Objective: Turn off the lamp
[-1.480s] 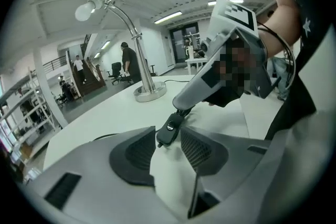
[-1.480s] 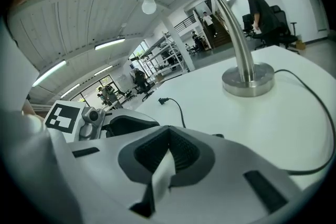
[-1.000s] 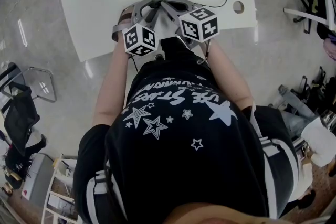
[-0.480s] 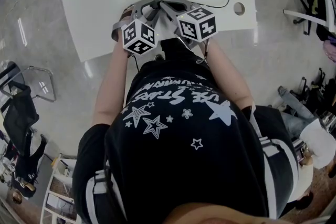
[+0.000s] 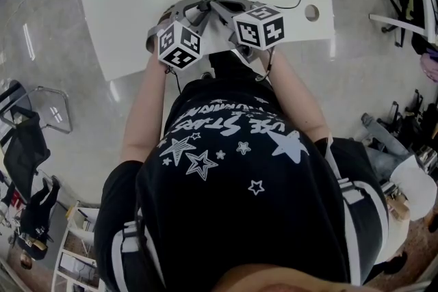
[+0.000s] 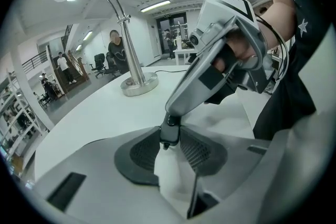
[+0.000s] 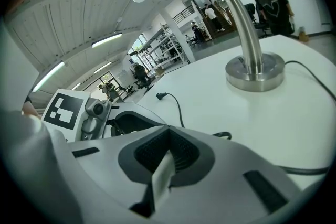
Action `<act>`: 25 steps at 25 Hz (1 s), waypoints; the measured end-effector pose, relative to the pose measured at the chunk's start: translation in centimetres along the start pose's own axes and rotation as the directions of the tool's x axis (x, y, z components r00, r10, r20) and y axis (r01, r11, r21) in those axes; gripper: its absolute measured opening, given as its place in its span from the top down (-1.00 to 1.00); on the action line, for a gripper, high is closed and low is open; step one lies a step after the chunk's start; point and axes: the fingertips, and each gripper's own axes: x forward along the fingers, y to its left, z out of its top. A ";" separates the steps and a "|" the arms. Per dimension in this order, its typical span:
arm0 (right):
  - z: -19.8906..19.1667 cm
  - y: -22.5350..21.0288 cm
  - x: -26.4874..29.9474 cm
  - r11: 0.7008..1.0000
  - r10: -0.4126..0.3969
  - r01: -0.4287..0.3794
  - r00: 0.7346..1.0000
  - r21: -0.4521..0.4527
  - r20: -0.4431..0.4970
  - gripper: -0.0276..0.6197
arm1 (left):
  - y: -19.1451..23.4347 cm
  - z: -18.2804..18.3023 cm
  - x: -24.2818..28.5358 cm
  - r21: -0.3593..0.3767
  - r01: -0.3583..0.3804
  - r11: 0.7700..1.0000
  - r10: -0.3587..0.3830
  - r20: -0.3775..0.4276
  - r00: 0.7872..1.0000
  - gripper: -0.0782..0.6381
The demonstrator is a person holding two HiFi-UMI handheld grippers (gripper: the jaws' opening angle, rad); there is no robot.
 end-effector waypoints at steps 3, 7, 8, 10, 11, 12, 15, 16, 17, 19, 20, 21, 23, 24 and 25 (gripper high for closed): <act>0.0 -0.7 0.2 0.999 -0.043 0.043 0.999 0.011 -0.006 0.90 | -0.1 -0.4 -0.2 0.004 0.002 1.000 -0.002 -0.004 1.000 0.40; 0.4 -1.1 0.2 0.999 -0.045 0.045 0.999 -0.014 -0.018 0.90 | 0.1 -0.2 -0.3 -0.010 0.003 1.000 -0.003 -0.002 1.000 0.40; 0.4 -1.1 0.3 0.999 -0.043 0.043 0.999 -0.019 -0.019 0.90 | 0.2 -0.2 -0.4 -0.013 0.003 1.000 -0.003 -0.002 1.000 0.40; 0.5 -1.1 0.2 0.999 -0.044 0.044 0.999 -0.015 -0.014 0.90 | 0.2 -0.1 -0.4 -0.015 -0.003 1.000 0.003 0.000 1.000 0.40; 0.4 -1.1 0.1 0.999 -0.047 0.047 0.999 -0.013 -0.010 0.90 | 0.2 -0.1 -0.4 -0.013 -0.009 1.000 0.009 0.001 1.000 0.40; 0.3 -1.2 -0.1 0.999 -0.051 0.051 0.999 -0.014 -0.007 0.90 | 0.0 0.0 -0.3 -0.009 -0.017 1.000 0.017 0.001 1.000 0.40; 0.1 -1.0 -0.8 0.998 -0.061 0.061 0.998 -0.032 0.000 0.90 | -0.4 0.3 -0.4 0.005 -0.044 0.999 0.044 0.005 0.999 0.40; 0.1 -0.9 -1.0 0.997 -0.062 0.062 0.998 -0.035 0.005 0.90 | -0.5 0.3 -0.5 0.001 -0.048 0.999 0.048 0.010 0.999 0.40; 0.2 -0.8 -1.1 0.997 -0.062 0.062 0.998 -0.035 0.012 0.90 | -0.5 0.4 -0.6 -0.009 -0.049 0.999 0.049 0.017 0.999 0.40; 0.4 -0.6 -1.5 0.997 -0.063 0.064 0.998 -0.034 0.027 0.90 | -0.5 0.4 -0.9 -0.033 -0.052 0.998 0.053 0.036 0.998 0.40; 0.5 -0.5 -1.7 0.997 -0.064 0.065 0.997 -0.034 0.035 0.90 | -0.5 0.4 -1.1 -0.039 -0.057 0.998 0.059 0.046 0.997 0.40; 0.4 -0.3 -2.0 0.997 -0.064 0.065 0.997 -0.034 0.042 0.90 | -0.5 0.5 -1.3 -0.043 -0.064 0.997 0.066 0.056 0.996 0.40; 0.3 0.1 -2.6 0.997 -0.063 0.065 0.996 -0.033 0.055 0.90 | -0.6 0.5 -1.8 -0.049 -0.078 0.996 0.082 0.074 0.994 0.40; 0.2 0.3 -2.9 0.997 -0.065 0.067 0.996 -0.034 0.062 0.90 | -0.5 0.6 -2.1 -0.052 -0.088 0.995 0.092 0.081 0.992 0.40; 0.2 0.6 -3.2 0.997 -0.068 0.071 0.995 -0.037 0.068 0.90 | -0.5 0.6 -2.5 -0.056 -0.100 0.993 0.104 0.089 0.991 0.40</act>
